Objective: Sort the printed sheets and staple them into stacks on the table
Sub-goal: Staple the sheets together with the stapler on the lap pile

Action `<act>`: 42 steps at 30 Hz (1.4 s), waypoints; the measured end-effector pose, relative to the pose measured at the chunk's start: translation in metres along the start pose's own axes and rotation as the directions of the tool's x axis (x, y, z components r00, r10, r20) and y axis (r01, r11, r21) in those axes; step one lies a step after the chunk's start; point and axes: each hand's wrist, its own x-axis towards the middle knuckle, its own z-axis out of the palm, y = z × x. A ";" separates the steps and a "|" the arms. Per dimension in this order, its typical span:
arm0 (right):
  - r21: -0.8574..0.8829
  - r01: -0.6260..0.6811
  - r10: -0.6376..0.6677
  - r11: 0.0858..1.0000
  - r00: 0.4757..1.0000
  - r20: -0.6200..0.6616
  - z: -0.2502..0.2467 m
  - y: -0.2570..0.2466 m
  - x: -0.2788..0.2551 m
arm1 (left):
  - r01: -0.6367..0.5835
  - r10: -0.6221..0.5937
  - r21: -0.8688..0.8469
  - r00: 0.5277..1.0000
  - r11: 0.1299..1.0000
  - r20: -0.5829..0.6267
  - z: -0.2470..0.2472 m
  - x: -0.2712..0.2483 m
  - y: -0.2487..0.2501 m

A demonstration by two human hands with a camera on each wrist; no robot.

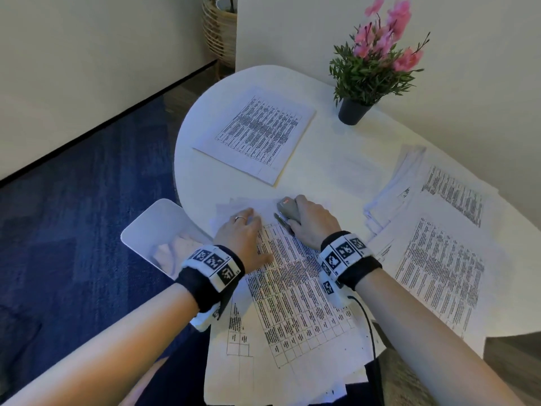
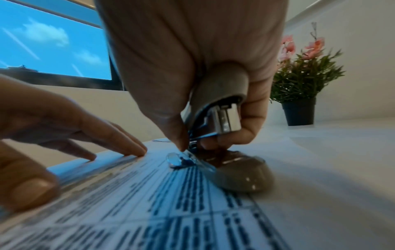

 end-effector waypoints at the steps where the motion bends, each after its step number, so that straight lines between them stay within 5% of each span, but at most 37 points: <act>1: -0.015 0.002 -0.002 1.000 1.000 -0.002 0.001 -0.002 -0.002 | 0.022 -0.022 0.007 1.000 1.000 0.005 0.001 -0.001 0.000; 8: 0.000 -0.133 0.133 0.991 0.990 0.037 -0.001 0.013 -0.013 | -0.083 0.085 -0.015 0.984 0.996 0.158 -0.003 0.007 0.011; 13: 0.063 -0.255 0.254 0.965 0.967 0.026 -0.001 0.021 -0.024 | -0.174 0.177 -0.036 0.972 0.984 0.156 -0.004 0.014 0.021; 18: 0.054 -0.223 0.224 0.973 0.974 -0.030 0.006 0.008 -0.018 | -0.076 0.073 0.045 0.996 0.996 0.048 0.005 0.006 0.020; 28: -0.133 -0.108 0.093 0.985 0.989 -0.113 0.010 0.005 -0.012 | -0.060 0.051 0.073 0.992 0.995 0.117 0.004 0.005 0.023; 36: 0.051 -0.345 0.347 0.937 0.937 -0.029 0.011 -0.017 -0.001 | -0.054 0.043 0.094 0.992 0.994 0.120 0.003 0.005 0.024; 42: -0.215 -0.129 0.115 0.968 0.991 -0.075 0.003 -0.005 0.003 | -0.059 0.046 0.105 0.991 0.993 0.123 0.006 0.005 0.023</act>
